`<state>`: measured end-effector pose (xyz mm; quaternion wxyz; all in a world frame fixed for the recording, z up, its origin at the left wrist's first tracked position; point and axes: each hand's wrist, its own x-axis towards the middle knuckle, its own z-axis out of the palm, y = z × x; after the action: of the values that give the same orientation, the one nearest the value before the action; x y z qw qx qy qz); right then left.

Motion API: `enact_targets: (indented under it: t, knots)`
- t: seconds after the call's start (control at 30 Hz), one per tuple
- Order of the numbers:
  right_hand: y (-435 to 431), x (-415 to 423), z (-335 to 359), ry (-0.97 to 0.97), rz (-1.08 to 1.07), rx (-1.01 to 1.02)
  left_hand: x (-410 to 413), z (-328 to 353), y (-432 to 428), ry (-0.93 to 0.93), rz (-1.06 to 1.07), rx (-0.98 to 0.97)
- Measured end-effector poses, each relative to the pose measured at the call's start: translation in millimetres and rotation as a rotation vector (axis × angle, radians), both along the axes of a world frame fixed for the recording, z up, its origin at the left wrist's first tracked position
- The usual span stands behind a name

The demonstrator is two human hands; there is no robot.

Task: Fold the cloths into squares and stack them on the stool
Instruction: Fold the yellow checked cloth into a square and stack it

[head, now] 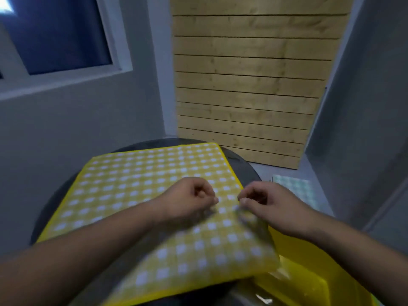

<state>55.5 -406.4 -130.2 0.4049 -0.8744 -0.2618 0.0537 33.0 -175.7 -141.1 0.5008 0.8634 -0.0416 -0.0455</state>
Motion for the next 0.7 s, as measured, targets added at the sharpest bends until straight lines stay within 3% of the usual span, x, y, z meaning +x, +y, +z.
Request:
enact_targets:
  t: [0.13, 0.27, 0.47, 0.7]
  knots:
    - [63.7, -43.4, -1.7, 0.057, 0.252, -0.152, -78.3, -10.0, 75.1, 0.03, -0.048, 0.338]
    - [111.7, -71.0, -21.2, 0.043, 0.4, -0.221, -121.7, -16.8, 105.6, -0.039, -0.121, 0.543]
    - [127.8, -81.0, -40.5, -0.033, 0.514, -0.304, -145.9, -37.5, 122.1, -0.076, -0.17, 0.474]
    - [121.8, -89.4, -56.1, -0.016, 0.497, -0.296, -151.9, -56.2, 124.3, -0.075, -0.125, 0.339]
